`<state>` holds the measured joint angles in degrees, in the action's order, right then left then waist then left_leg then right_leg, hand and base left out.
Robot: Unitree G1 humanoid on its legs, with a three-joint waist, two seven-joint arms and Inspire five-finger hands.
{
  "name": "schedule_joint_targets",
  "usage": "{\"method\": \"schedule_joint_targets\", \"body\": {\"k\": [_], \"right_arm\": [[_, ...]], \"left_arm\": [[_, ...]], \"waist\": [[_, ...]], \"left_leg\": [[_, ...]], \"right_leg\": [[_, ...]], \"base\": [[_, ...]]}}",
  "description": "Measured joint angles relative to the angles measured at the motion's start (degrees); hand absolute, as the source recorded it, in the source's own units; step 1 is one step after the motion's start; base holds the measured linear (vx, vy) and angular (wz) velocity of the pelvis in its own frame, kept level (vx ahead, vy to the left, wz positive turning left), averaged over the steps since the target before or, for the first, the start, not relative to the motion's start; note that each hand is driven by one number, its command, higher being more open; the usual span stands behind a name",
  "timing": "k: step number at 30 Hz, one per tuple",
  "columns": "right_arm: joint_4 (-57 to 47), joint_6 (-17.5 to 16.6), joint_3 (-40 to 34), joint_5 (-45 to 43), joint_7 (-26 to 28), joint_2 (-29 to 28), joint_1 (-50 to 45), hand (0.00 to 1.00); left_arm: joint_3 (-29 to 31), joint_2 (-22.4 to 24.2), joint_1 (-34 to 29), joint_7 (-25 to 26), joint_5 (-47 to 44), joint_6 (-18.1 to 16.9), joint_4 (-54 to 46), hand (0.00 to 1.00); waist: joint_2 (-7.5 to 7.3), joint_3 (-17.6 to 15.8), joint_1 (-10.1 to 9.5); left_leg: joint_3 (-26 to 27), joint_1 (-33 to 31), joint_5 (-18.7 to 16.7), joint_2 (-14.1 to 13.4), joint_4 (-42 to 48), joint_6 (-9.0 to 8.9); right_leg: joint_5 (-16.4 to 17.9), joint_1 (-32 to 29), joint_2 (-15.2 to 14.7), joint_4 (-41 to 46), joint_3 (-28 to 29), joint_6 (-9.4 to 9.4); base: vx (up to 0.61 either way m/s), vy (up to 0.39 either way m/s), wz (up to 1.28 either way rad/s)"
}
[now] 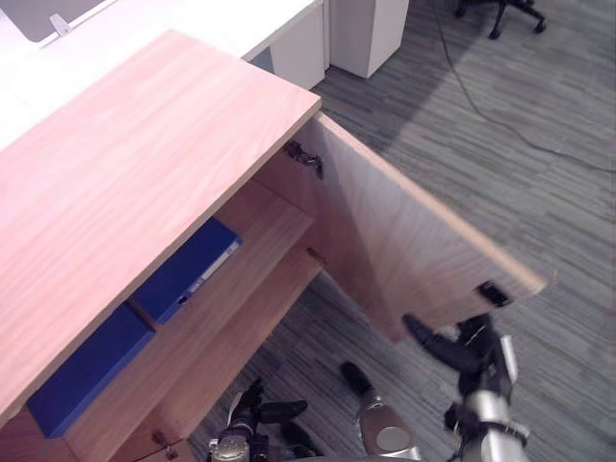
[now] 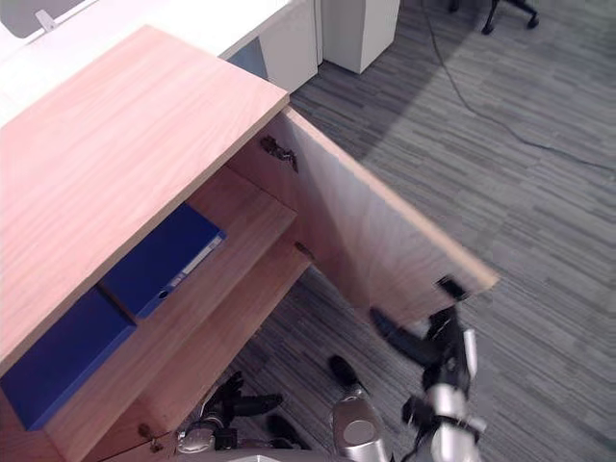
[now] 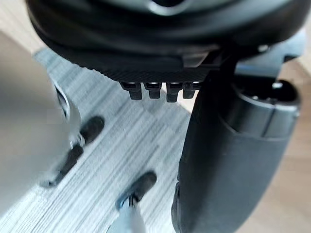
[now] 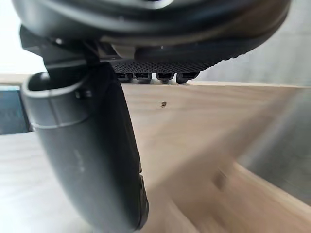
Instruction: Walk over to the cabinet, pick up the folder, carry it to the office cabinet, place the folder inside the office cabinet, then close the office cabinet door
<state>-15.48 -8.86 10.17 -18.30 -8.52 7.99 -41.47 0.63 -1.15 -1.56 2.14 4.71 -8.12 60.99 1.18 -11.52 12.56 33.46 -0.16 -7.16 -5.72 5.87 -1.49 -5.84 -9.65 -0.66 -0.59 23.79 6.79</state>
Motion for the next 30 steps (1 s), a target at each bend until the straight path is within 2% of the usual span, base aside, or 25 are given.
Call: {"method": "schedule_joint_targets", "body": {"k": [1, 2, 3, 4, 5, 6, 8, 9, 13, 14, 15, 17, 19, 22, 26, 29, 30], "right_arm": [[-0.01, 0.89, 2.55, 0.21, 1.85, 0.61, -1.55, 1.0], [-0.02, 1.57, 3.65, 0.68, 2.66, 0.95, -2.04, 1.0], [-0.16, 3.68, 6.64, 2.84, 4.55, 3.0, -2.07, 1.0], [-0.43, 4.58, 7.67, 3.24, 5.46, 3.89, -2.08, 1.0], [-0.85, 6.02, 9.74, 4.59, 7.59, 5.75, -1.73, 1.0], [-1.07, 6.56, 10.8, 4.97, 8.81, 6.63, -1.38, 1.0], [-1.16, 9.73, 14.93, 5.01, 11.95, 9.23, 3.22, 1.0], [-1.11, 10.71, 16.36, 5.04, 12.88, 10.13, 7.52, 1.0], [-0.46, 10.68, 16.88, 7.35, 13.94, 10.38, 23.32, 1.0], [2.19, 10.12, 15.79, 8.62, 13.56, 9.41, 29.71, 1.0], [3.77, 9.7, 14.82, 9.25, 13.16, 8.64, 31.85, 1.0], [11.67, 8.52, 9.91, 10.6, 11.55, 5.26, 39.47, 1.0], [15.79, 6.72, 5.58, 12.3, 7.86, 4.59, 39.62, 1.0], [24.8, 6.73, 0.27, 16.9, 3.74, 4.85, 44.95, 1.0], [28.58, 5.82, -0.94, 18.42, 1.14, 4.61, 47.05, 1.0], [32.68, 3.76, -0.86, 18.43, 1.57, 4.54, 46.06, 1.0], [34.62, 3.18, -1.04, 18.28, 1.3, 4.39, 44.83, 1.0]], "left_arm": [[-1.56, -1.4, 0.16, -0.68, 0.88, 0.36, -0.09, 1.0], [-2.37, -2.35, 0.43, -1.36, 0.93, 0.75, 0.03, 1.0], [-3.46, -4.83, 1.0, -2.69, 1.05, 0.87, 0.16, 1.0], [-3.45, -5.69, 1.42, -2.91, 1.07, 0.87, 0.25, 1.0], [-3.46, -7.24, 2.5, -3.16, 1.08, 0.97, 0.46, 1.0], [-3.47, -7.91, 2.97, -3.29, 1.1, 1.01, 0.41, 1.0], [-3.87, -9.39, 3.94, -3.28, 2.09, 0.98, -0.47, 1.0], [-4.64, -9.98, 4.21, -3.15, 2.06, 0.85, -1.13, 1.0], [-4.71, -10.19, 2.6, -2.18, 1.96, 1.28, -2.08, 1.0], [-4.66, -9.96, 1.35, -1.93, 1.9, 1.58, -2.08, 1.0], [-4.34, -9.86, 1.27, -1.9, 1.1, 1.91, -2.18, 1.0], [-3.5, -9.83, 1.51, -1.33, 0.54, 1.96, -2.88, 1.0], [-1.76, -9.55, 0.61, -0.43, -0.88, 1.85, -3.13, 1.0], [-0.97, -9.62, 0.06, 0.44, -1.6, 1.58, -3.16, 1.0], [2.14, -8.13, -1.92, 0.55, -3.85, 1.22, -5.3, 1.0], [4.7, -7.48, -3.98, 1.36, -6.06, 1.06, -7.04, 1.0], [5.98, -6.79, -4.21, 1.74, -7.19, 0.89, -7.59, 1.0]], "waist": [[-1.49, 0.0, -0.26], [-2.19, 0.12, -0.46], [-4.03, 0.26, -0.95], [-4.65, 0.23, -1.42], [-5.65, 0.34, -2.83], [-6.01, 0.53, -3.54], [-6.63, 0.99, -5.86], [-6.67, 1.09, -7.33], [-6.91, 1.38, -10.24], [-6.88, 1.41, -10.58], [-6.82, 1.44, -10.79], [-6.93, 1.41, -12.71], [-6.93, 1.42, -12.65], [-6.02, 0.98, -12.84], [-3.65, 0.94, -13.46], [-3.28, 1.09, -13.96], [-3.22, 1.09, -14.92]], "left_leg": [[-1.17, -0.04, 0.03, -0.12, 0.49, 0.07], [-1.71, -0.03, 0.07, -0.12, 0.52, 0.18], [-3.21, -0.05, 0.41, -0.02, 0.51, 0.48], [-3.93, -0.08, 0.7, 0.0, 0.51, 0.56], [-5.74, -0.25, 1.28, 0.08, 0.47, 0.6], [-6.8, -0.39, 1.48, 0.16, 0.46, 0.59], [-11.23, -1.45, 2.75, 0.66, 0.17, 0.88], [-13.42, -2.35, 3.76, 1.17, -0.42, 1.12], [-19.34, -3.21, 8.76, 3.48, -6.37, 1.59], [-22.34, -2.93, 11.09, 4.34, -9.39, 1.95], [-23.52, -3.0, 12.07, 4.57, -10.63, 2.13], [-26.57, -4.2, 13.5, 5.13, -10.95, 3.32], [-28.29, -3.93, 13.9, 5.48, -10.94, 3.41], [-29.92, -4.71, 13.76, 6.16, -11.27, 2.96], [-32.42, -6.55, 14.02, 6.49, -11.28, 2.79], [-36.23, -7.87, 14.35, 6.89, -11.28, 2.31], [-38.34, -8.12, 14.44, 7.26, -11.28, 2.21]], "right_leg": [[0.06, 0.38, -0.05, 0.47, -1.0, -0.08], [0.1, 0.56, -0.11, 0.65, -1.5, -0.1], [0.29, 0.95, -0.28, 1.34, -2.85, -0.28], [0.58, 1.1, -0.37, 1.72, -3.59, -0.52], [1.14, 1.63, -0.62, 2.21, -5.3, -1.02], [1.49, 1.87, -0.83, 2.43, -6.4, -1.33], [2.59, 2.71, -1.83, 3.11, -10.86, -1.62], [2.95, 2.69, -2.48, 3.25, -13.07, -1.77], [3.4, 2.35, -4.4, 3.08, -19.24, -1.4], [3.22, 2.52, -5.19, 3.13, -22.3, -1.24], [3.19, 2.55, -5.42, 3.17, -23.59, -1.29], [3.15, 2.91, -6.06, 3.17, -26.77, -1.25], [3.15, 4.02, -6.24, 3.34, -28.11, -1.22], [4.52, 4.16, -6.7, 3.34, -28.79, -0.42], [5.13, 4.01, -6.31, 2.47, -30.29, -0.55], [5.16, 4.97, -6.29, 1.58, -33.56, -0.59], [5.49, 5.9, -6.42, 1.2, -35.7, -0.58]], "base": [[-0.09, -0.064, 0.31], [-0.1, -0.074, 0.45], [-0.06, -0.048, 0.43], [-0.08, -0.058, 0.65], [-0.08, -0.053, 0.6], [-0.08, -0.059, 0.92], [-0.04, -0.038, 1.12], [-0.02, -0.021, 1.23], [0.0, 0.002, 0.94], [0.04, 0.028, 0.98], [0.06, 0.05, 1.1], [0.05, 0.085, 0.85], [0.0, 0.074, 0.48], [-0.1, 0.041, 0.24], [-0.07, 0.009, 0.44], [0.0, -0.015, 0.6], [0.03, -0.022, 0.75]]}}
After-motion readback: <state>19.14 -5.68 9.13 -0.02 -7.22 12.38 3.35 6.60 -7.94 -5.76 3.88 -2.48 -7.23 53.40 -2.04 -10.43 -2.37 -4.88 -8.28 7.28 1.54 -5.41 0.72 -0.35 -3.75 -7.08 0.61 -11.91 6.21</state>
